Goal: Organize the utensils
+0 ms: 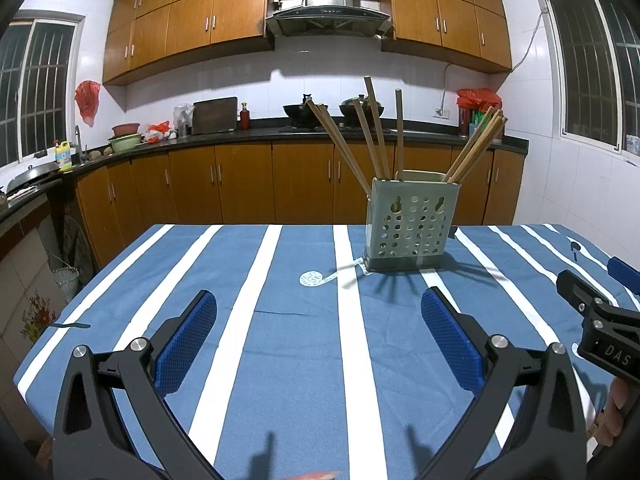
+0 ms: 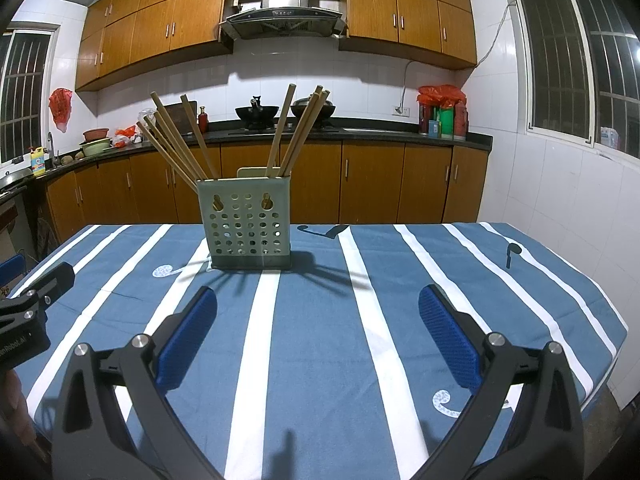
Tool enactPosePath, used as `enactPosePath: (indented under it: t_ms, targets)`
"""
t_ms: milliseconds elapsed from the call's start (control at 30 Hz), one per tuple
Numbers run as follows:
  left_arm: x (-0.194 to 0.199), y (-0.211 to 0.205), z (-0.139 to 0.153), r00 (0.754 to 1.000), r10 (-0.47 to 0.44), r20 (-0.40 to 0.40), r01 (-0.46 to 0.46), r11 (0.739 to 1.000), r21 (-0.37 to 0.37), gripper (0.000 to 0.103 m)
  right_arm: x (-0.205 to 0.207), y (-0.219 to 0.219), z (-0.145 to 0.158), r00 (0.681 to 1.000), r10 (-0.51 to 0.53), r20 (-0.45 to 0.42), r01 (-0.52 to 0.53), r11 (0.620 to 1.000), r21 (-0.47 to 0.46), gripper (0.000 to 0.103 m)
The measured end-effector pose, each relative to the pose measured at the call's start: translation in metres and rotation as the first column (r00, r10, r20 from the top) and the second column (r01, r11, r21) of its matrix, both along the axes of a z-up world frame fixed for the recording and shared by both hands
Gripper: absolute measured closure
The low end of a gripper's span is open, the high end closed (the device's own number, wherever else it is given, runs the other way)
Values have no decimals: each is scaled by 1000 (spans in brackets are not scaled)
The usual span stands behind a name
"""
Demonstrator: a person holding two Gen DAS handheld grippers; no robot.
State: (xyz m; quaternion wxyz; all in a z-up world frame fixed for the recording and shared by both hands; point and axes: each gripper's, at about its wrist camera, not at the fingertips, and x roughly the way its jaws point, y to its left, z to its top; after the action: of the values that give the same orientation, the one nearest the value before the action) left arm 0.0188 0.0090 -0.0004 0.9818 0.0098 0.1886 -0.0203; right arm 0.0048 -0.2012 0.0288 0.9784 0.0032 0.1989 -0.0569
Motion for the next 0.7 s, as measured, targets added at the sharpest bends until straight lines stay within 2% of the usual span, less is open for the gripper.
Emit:
enactPosePath:
  t_ms: [700]
  targets:
    - [0,-1,-3,1000,1,-3,-1,1000,0,2,0,0,0,1000,-1,-2,1,1000,2,4]
